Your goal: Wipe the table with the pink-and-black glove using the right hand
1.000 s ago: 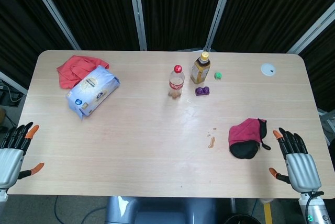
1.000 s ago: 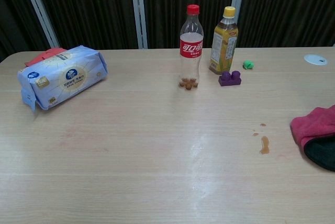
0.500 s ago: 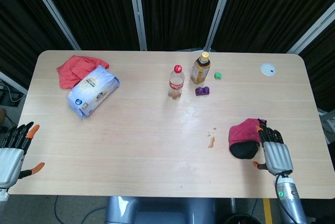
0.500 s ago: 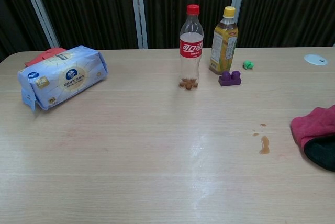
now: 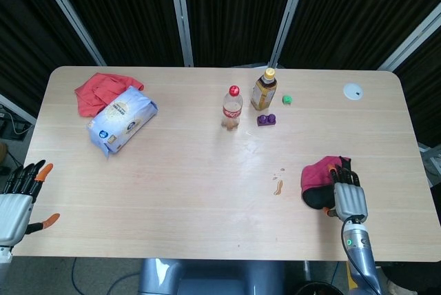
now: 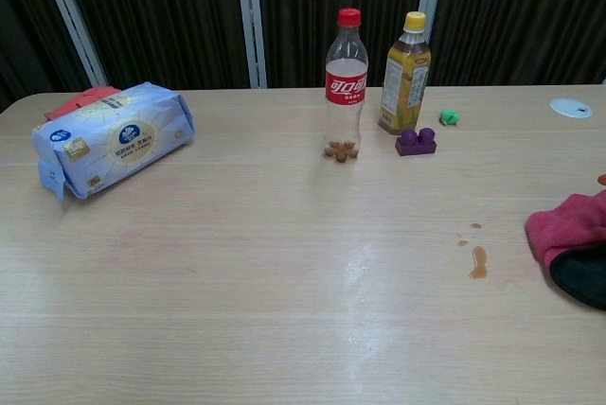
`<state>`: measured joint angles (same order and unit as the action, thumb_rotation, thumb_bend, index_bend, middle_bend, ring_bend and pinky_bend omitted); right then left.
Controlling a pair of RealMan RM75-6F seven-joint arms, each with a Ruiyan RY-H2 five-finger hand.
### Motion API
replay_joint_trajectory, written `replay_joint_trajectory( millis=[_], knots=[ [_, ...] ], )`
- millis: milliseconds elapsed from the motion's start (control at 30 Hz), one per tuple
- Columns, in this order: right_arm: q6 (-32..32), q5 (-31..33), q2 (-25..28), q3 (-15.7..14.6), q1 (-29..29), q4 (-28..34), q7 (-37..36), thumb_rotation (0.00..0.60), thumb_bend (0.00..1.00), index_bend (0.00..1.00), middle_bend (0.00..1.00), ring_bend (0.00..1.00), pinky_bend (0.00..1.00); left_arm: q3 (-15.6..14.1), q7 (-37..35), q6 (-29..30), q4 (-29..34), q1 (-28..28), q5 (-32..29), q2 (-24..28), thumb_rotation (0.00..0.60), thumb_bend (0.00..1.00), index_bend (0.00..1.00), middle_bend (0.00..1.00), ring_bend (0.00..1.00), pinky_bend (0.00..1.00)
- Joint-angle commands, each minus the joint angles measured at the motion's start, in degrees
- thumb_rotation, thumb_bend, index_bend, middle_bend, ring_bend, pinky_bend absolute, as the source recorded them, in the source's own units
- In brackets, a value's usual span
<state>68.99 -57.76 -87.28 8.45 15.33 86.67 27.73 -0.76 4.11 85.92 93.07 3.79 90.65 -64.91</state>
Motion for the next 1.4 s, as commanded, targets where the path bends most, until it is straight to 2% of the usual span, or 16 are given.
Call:
replay_joint_trajectory(
  millis=[33, 533, 967, 1000, 1067, 1100, 1167, 1300, 1400],
  knots=[
    [-0.6, 1.1, -1.3, 0.4, 0.4, -2.1, -0.6, 0.600, 0.14, 0.00, 0.00, 0.00, 0.05, 0.0, -0.1, -0.2, 0.0, 0.1, -0.1, 0.0, 0.600, 0.00, 0.00, 0.00, 0.00, 0.00],
    [-4.1, 3.8, -7.5, 0.7, 2.6, -10.3, -1.4, 0.600, 0.15, 0.00, 0.00, 0.00, 0.05, 0.2, -0.6, -1.3, -0.2, 0.6, -1.0, -0.2, 0.600, 0.00, 0.00, 0.00, 0.00, 0.00],
    [-6.9, 5.8, -12.1, 3.3, 6.1, -19.7, -1.3, 0.600, 0.35, 0.02, 0.00, 0.00, 0.05, 0.2, -0.7, -1.3, 0.0, 0.6, -1.3, -0.2, 0.600, 0.00, 0.00, 0.00, 0.00, 0.00],
    [-6.9, 5.8, -12.2, 3.4, 6.2, -20.2, -1.3, 0.600, 0.37, 0.05, 0.00, 0.00, 0.06, 0.2, -0.7, -1.2, 0.0, 0.6, -1.3, -0.2, 0.600, 0.00, 0.00, 0.00, 0.00, 0.00],
    [-6.6, 5.4, -12.5, 3.6, 6.4, -20.9, -1.5, 0.600, 0.42, 0.23, 0.10, 0.02, 0.17, 0.2, -0.7, -1.2, 0.0, 0.6, -1.3, -0.2, 0.600, 0.00, 0.00, 0.00, 0.00, 0.00],
    [-6.2, 4.9, -12.7, 3.7, 6.5, -21.3, -1.9, 0.600, 0.43, 0.32, 0.18, 0.06, 0.24, 0.2, -0.8, -1.2, 0.0, 0.5, -1.3, -0.3, 0.600, 0.00, 0.00, 0.00, 0.00, 0.00],
    [-4.7, 3.2, -13.2, 3.8, 6.5, -22.1, -3.3, 0.600, 0.44, 0.50, 0.38, 0.23, 0.40, 0.2, -0.8, -1.2, 0.1, 0.5, -1.3, -0.3, 0.600, 0.00, 0.00, 0.00, 0.00, 0.00],
    [-3.1, -0.3, -13.5, 3.3, 6.5, -23.0, -5.9, 0.600, 0.46, 0.70, 0.60, 0.46, 0.62, 0.3, -0.7, -1.3, 0.1, 0.5, -1.5, -0.3, 0.600, 0.00, 0.00, 0.00, 0.00, 0.00],
    [-2.5, -2.5, -13.3, 2.7, 6.5, -23.0, -7.7, 0.600, 0.46, 0.76, 0.65, 0.51, 0.69, 0.3, -0.7, -1.2, 0.2, 0.5, -1.6, -0.3, 0.600, 0.00, 0.00, 0.00, 0.00, 0.00]
  ],
)
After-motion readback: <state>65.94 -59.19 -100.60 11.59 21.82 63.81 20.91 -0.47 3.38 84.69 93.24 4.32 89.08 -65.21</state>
